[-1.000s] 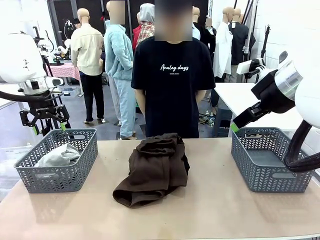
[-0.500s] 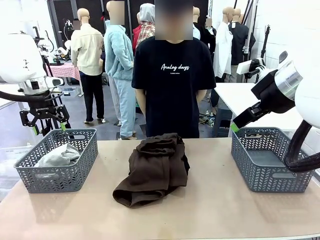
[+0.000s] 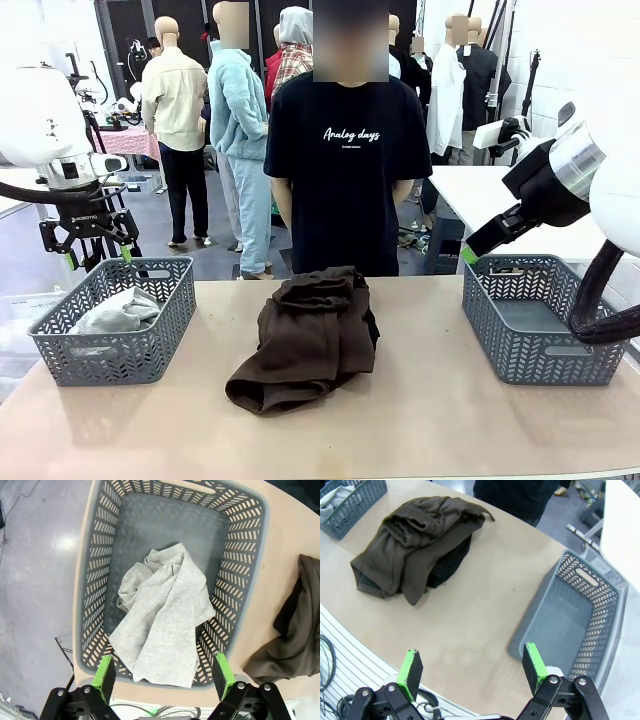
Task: Sort the tops and bottoms.
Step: Lift clothes from the center of the table with your right hand.
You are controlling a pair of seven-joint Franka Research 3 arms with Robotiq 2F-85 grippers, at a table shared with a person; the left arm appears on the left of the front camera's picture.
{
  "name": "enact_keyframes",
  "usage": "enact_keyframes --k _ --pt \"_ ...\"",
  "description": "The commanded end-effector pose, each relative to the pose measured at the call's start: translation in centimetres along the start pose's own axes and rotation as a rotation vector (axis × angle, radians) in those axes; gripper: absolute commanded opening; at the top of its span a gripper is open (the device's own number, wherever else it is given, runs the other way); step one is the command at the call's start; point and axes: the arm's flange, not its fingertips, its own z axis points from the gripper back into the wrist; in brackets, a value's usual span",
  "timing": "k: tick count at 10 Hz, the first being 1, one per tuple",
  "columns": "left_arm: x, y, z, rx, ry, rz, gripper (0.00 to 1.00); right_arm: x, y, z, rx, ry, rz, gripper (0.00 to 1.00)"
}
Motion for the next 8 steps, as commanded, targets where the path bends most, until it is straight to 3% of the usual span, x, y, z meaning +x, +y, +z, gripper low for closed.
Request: enact_keyframes --k 1,5,6,8 --pt "-0.2 0.1 0.1 0.000 0.004 0.000 1.00 0.0 0.0 -0.2 0.003 0.003 -0.001 1.00" --pt "0.0 0.0 0.0 0.000 0.000 0.000 1.00 0.0 0.0 -0.2 0.003 0.003 -0.001 1.00" --pt "-1.8 1.0 1.6 -0.062 -0.056 -0.040 1.00 0.0 0.0 -0.2 0.003 0.003 -0.001 1.00" --pt "-6.2 -2.5 9.2 -0.280 -0.227 -0.238 1.00 0.0 0.0 -0.2 0.003 0.003 -0.001 1.00"
